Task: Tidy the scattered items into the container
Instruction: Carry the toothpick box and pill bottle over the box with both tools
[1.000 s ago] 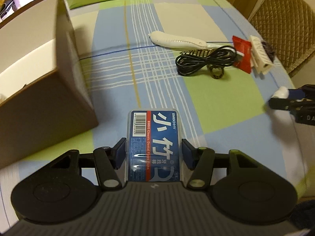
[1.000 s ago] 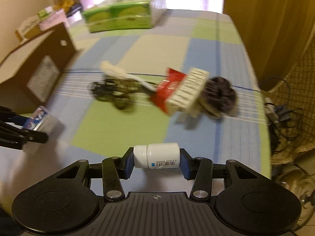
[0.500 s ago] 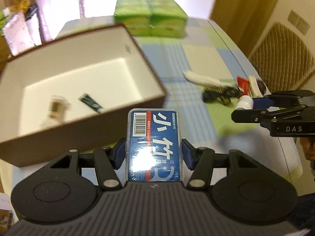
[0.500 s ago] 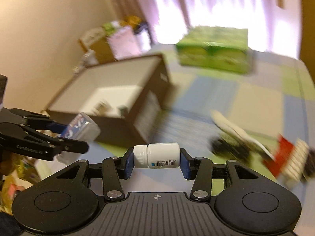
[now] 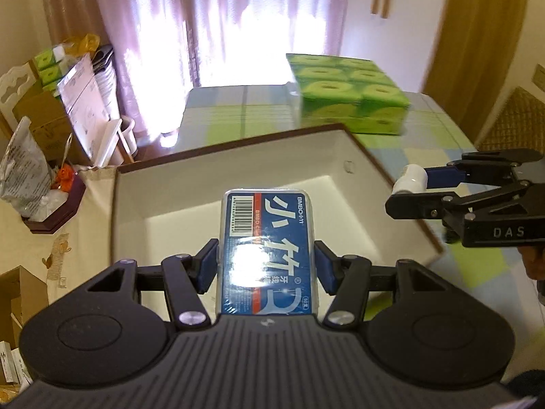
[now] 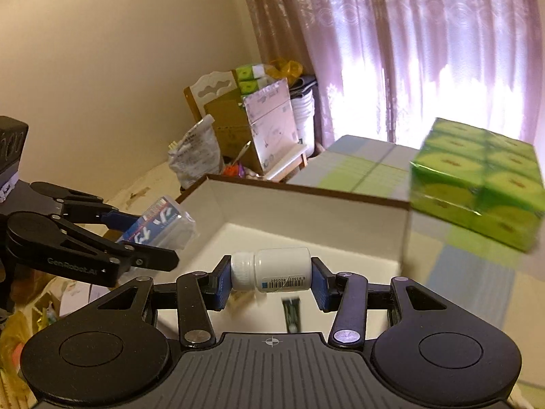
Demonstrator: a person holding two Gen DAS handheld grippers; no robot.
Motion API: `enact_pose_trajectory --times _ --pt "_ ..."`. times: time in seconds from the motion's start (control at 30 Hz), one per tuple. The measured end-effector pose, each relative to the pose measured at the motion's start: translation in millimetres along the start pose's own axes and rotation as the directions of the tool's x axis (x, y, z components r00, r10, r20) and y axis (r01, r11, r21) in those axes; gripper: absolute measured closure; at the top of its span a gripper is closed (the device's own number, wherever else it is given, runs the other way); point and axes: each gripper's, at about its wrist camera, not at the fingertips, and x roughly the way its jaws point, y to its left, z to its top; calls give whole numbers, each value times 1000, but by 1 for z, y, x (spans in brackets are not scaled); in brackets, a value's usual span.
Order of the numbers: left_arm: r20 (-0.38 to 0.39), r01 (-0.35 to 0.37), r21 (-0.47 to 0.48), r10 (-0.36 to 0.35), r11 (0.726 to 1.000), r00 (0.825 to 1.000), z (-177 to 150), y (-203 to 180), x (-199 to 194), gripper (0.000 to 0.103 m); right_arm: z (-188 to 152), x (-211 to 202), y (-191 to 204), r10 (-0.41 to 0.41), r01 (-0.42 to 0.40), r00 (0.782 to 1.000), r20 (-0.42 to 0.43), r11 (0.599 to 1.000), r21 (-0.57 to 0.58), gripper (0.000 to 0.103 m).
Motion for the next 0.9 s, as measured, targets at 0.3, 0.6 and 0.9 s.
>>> enact_pose_trajectory --times 0.3,0.6,0.9 --pt "-127 40 -51 -47 998 991 16 53 75 50 17 96 -8 -53 58 988 -144 998 30 54" --pt "-237 20 -8 -21 1000 971 25 62 142 50 16 158 -40 -152 172 937 -314 984 37 54" --pt "-321 -8 5 9 1000 947 26 64 199 49 12 188 -47 -227 233 887 -402 972 -35 54"
